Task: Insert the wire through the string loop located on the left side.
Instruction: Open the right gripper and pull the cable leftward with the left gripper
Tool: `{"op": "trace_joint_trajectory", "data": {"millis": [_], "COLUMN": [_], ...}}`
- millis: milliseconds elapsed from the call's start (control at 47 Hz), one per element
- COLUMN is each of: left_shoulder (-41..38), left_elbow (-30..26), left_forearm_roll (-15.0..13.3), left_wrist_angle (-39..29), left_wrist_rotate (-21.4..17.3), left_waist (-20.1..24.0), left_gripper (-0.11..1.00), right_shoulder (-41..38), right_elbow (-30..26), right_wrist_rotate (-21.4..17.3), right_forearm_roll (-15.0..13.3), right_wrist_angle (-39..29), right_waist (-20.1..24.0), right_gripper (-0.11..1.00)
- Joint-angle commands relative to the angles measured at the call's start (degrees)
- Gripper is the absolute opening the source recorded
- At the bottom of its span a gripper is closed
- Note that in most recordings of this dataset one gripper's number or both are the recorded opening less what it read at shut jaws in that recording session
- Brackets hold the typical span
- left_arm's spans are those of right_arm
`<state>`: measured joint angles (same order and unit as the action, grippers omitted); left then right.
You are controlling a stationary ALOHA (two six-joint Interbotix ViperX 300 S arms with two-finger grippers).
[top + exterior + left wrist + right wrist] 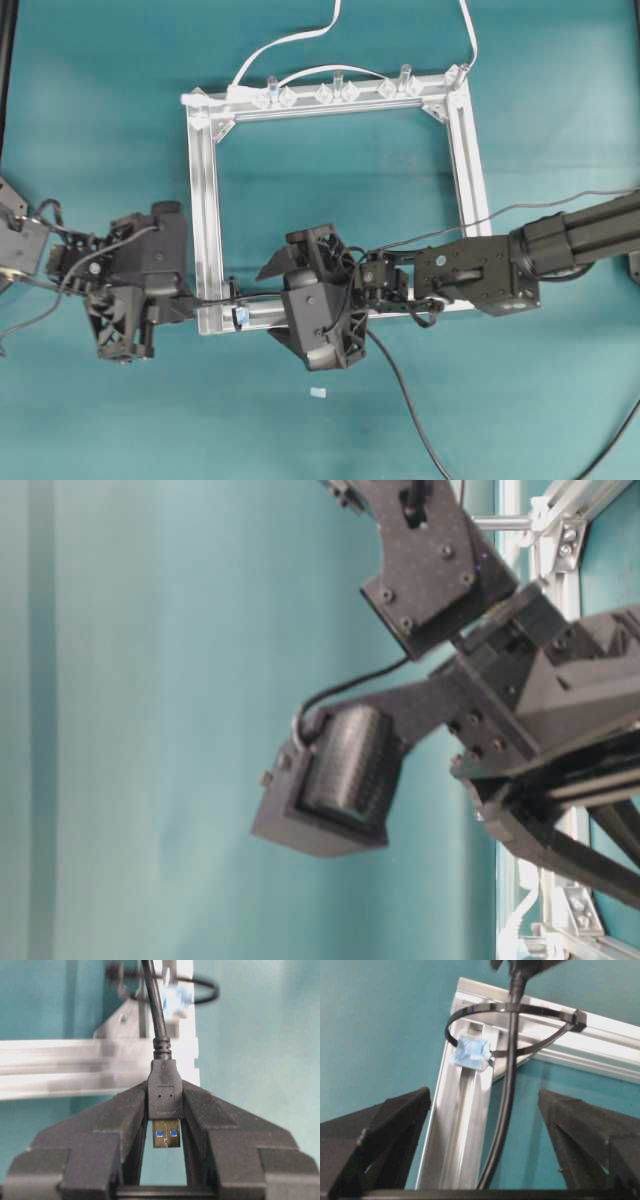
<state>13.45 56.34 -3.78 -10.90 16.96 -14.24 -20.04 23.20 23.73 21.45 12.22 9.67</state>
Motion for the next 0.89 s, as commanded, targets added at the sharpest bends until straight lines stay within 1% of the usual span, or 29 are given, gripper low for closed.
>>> {"op": "trace_joint_trajectory", "data": {"millis": [0,106,255,531,701,871], "left_shoulder": [2.6,3.9,4.9,6.2,7.6,10.7], "left_elbow": [0.4,1.4,2.4,4.7,6.6,9.0], "left_forearm_roll": [0.2,0.1,0.1,0.1,0.1,0.1], "left_wrist_angle": [-0.2,-0.4,-0.9,-0.9,-0.9,-0.9], "left_wrist_rotate": [0.4,0.7,2.3,5.1,8.3,11.0], "left_waist": [-0.3,-0.4,-1.1,-5.4,-7.3,-7.6], "left_gripper": [0.20,0.20,0.20,0.20,0.20,0.20], "right_shoulder": [2.7,2.8,2.9,2.8,2.8,2.9], "right_elbow": [-0.2,0.0,0.1,0.2,0.2,0.2], "right_wrist_rotate": [-0.1,-0.1,-0.1,-0.1,-0.1,-0.1], "right_forearm_roll": [0.0,0.0,-0.1,-0.1,-0.1,-0.1], "right_wrist_angle": [0.7,0.7,0.7,0.7,0.7,0.6], "right_waist": [0.2,0.1,0.1,0.2,0.3,0.4], "right_gripper": [0.95,0.95,0.95,0.95,0.95,0.96]}}
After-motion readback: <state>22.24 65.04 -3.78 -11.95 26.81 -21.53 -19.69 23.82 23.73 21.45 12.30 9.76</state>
